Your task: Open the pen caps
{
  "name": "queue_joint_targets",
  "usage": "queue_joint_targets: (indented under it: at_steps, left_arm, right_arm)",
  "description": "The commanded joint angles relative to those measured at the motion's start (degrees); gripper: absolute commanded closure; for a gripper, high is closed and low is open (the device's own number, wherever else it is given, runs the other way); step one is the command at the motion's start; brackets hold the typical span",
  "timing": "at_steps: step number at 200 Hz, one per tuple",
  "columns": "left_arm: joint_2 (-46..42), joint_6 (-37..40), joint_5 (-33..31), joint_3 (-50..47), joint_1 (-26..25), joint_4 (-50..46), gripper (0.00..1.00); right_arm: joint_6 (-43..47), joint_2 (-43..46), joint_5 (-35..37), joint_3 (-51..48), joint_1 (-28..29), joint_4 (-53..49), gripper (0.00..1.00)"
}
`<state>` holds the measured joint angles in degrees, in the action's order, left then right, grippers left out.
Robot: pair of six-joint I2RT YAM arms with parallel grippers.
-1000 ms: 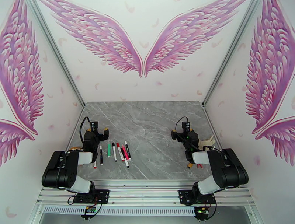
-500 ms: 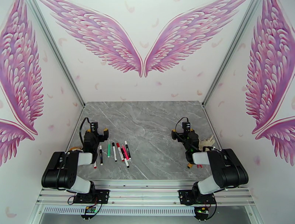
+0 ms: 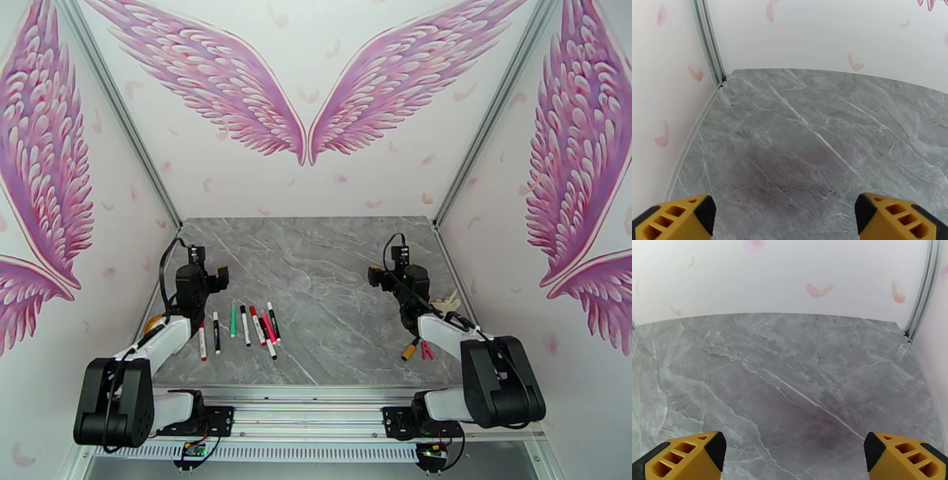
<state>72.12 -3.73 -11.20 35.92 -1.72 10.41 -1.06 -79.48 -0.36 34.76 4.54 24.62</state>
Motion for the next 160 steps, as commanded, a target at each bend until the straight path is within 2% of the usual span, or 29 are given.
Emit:
queue_joint_targets:
  at_steps: [1, 29, 55, 93, 135, 160]
  left_arm:
    - [-3.2, -5.2, -3.0, 5.2, -0.9, -19.1, 0.01]
    - [-4.2, -12.1, 0.2, 9.4, -2.8, -29.9, 0.01]
    - [-3.0, -18.9, 0.0, 12.5, -4.3, -40.3, 0.01]
    - [-2.8, -29.1, -6.0, 14.9, -5.2, -54.2, 0.02]
    - [-0.6, -29.3, 4.7, 12.7, -5.2, -53.1, 0.13]
    - [2.4, -26.4, 11.8, 12.6, -5.8, -50.8, 0.19]
  right_arm:
    - [-4.3, 2.4, -3.0, 4.3, -0.1, -11.8, 0.01]
    - [-11.0, 4.5, -9.2, 4.5, 0.1, -11.3, 0.01]
    - [-18.0, 4.6, -12.1, 8.8, 0.3, -19.9, 0.01]
    - [-23.2, 4.0, -22.5, 10.0, 1.5, -24.6, 0.01]
    - [-24.4, 5.1, -29.5, 8.9, 3.8, -25.1, 0.01]
    - [-24.5, 6.2, -30.4, 8.5, 4.7, -25.4, 0.01]
